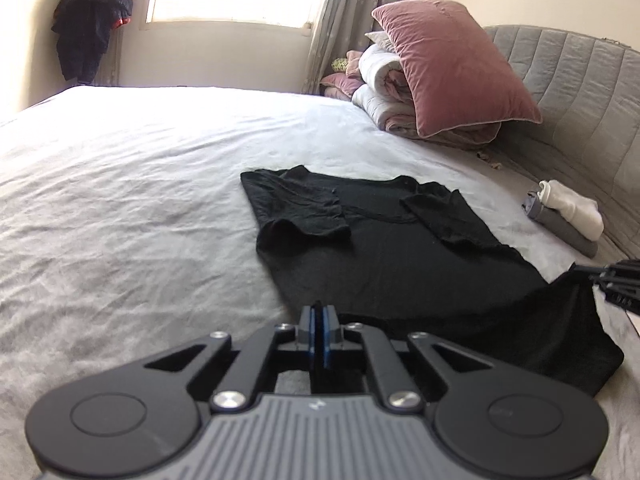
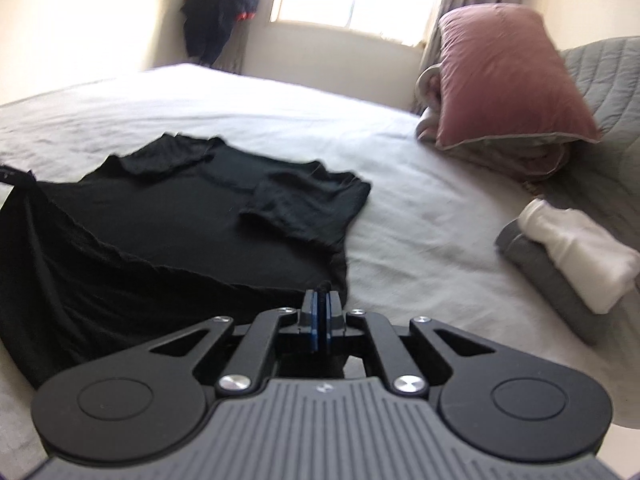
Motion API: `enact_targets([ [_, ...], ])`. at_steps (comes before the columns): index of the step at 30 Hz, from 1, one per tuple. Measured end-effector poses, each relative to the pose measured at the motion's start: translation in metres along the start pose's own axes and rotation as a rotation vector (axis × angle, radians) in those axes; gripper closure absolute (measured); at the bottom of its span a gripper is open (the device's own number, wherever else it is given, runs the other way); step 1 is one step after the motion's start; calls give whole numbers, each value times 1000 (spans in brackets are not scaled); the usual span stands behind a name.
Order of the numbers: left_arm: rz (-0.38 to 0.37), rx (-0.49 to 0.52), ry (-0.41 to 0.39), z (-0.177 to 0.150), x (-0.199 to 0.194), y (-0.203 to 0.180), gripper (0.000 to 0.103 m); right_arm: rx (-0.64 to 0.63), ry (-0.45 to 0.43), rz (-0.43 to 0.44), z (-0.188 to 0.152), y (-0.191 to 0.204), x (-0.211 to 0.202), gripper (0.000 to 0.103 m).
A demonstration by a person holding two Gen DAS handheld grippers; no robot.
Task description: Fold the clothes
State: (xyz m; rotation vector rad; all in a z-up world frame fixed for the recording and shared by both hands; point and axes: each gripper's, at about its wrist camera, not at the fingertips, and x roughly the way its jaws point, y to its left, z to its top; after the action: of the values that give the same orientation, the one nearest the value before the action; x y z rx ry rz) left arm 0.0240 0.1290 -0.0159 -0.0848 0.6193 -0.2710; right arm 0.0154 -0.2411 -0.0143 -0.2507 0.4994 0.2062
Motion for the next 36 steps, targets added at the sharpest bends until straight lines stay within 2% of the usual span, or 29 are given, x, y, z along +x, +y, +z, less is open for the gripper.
enact_targets([
  [4, 22, 3, 20, -2, 5, -2, 99, 0, -26, -36, 2, -1, 0, 100],
  [7, 36, 6, 25, -3, 9, -3, 99, 4, -13, -41, 3, 0, 9, 100],
  [9, 52, 4, 48, -3, 14, -4, 98, 0, 17, -33, 3, 2, 19, 99],
  [12, 76, 1, 120, -5, 23, -2, 91, -22, 92, -29, -3, 9, 31, 94],
  [14, 82, -12, 151, -6, 26, 1, 90, -47, 114, -48, -6, 11, 34, 73],
  [16, 84, -52, 154, -3, 23, 7, 77, -58, 112, -71, -7, 11, 33, 60],
  [18, 109, -98, 150, -1, 20, 16, 71, -37, 107, -72, -5, 4, 28, 59],
  [21, 129, -170, 144, 1, 15, 26, 71, 23, 112, -80, -4, -9, 23, 53],
  [25, 107, -227, 148, 1, 10, 32, 65, 132, 136, -62, -2, -24, 18, 53],
  [32, 58, -225, 164, 1, -1, 29, 61, 182, 148, 22, 4, -23, -3, 48],
  [34, 24, -225, 179, -1, -6, 28, 59, 211, 163, 52, 2, -25, -8, 48],
  [36, -34, -273, 219, -6, -9, 32, 59, 238, 189, 82, -2, -28, -13, 48],
])
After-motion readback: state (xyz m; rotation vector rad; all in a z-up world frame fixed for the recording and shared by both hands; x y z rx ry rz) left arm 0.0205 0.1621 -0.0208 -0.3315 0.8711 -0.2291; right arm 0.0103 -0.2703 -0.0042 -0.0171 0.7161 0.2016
